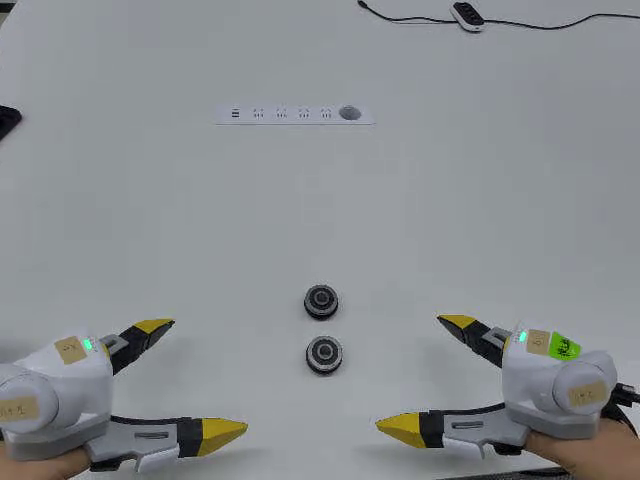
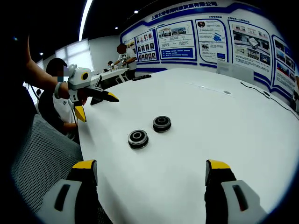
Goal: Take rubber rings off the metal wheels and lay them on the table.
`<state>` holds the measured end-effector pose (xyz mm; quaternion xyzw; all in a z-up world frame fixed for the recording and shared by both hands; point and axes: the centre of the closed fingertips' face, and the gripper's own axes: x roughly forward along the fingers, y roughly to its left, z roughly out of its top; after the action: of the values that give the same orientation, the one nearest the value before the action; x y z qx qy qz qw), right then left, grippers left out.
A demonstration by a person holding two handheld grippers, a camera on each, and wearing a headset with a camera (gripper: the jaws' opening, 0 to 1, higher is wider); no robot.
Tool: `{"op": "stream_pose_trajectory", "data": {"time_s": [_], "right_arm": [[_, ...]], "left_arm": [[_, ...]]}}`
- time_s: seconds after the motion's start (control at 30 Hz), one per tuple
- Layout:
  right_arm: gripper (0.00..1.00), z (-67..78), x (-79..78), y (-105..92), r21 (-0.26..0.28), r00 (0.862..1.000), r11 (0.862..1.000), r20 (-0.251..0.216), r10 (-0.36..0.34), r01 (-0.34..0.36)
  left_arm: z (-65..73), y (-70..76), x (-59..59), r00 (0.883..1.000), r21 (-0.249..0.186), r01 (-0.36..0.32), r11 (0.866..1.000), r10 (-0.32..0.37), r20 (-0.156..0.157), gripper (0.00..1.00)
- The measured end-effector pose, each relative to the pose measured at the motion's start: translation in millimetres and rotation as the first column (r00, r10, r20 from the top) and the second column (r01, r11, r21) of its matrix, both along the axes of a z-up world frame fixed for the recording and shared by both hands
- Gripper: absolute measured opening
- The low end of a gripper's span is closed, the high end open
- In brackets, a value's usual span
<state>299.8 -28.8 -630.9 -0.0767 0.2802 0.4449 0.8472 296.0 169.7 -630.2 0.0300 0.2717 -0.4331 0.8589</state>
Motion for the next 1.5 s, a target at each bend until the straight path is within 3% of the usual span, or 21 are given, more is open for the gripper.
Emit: {"op": "stream_pose_trajectory", "data": {"time_s": [0.13,0.4,0.87,1.2,1.5], "right_arm": [[0.97,-0.4,-0.2,5.2,0.013,1.0,1.0,-0.012,0.003,-0.003],[0.93,-2.8,-0.9,12.9,0.031,0.999,1.0,-0.034,0.006,-0.005],[0.89,-6.5,-2.7,19.7,0.042,0.998,0.999,-0.061,0.017,-0.014],[0.87,-8.5,-6.2,24.5,0.049,0.997,0.999,-0.077,0.02,-0.016],[0.86,-9.9,-6.3,26.5,0.059,0.997,0.998,-0.082,0.016,-0.011]], "left_arm": [[0.7,-10.4,-0.9,1.0,-0.005,0.027,1.0,-0.027,-0.001,1.0],[0.6,-27.1,2.6,0.998,-0.009,0.06,0.998,-0.06,-0.006,0.91],[-1.4,-37.3,4.0,0.994,0.012,0.105,0.994,-0.104,-0.014,0.76],[1.4,-50.0,6.4,0.989,0.036,0.145,0.989,-0.146,0.012,0.58],[4.5,-64.8,10.4,0.984,0.041,0.177,0.983,-0.178,0.027,0.53]]}}
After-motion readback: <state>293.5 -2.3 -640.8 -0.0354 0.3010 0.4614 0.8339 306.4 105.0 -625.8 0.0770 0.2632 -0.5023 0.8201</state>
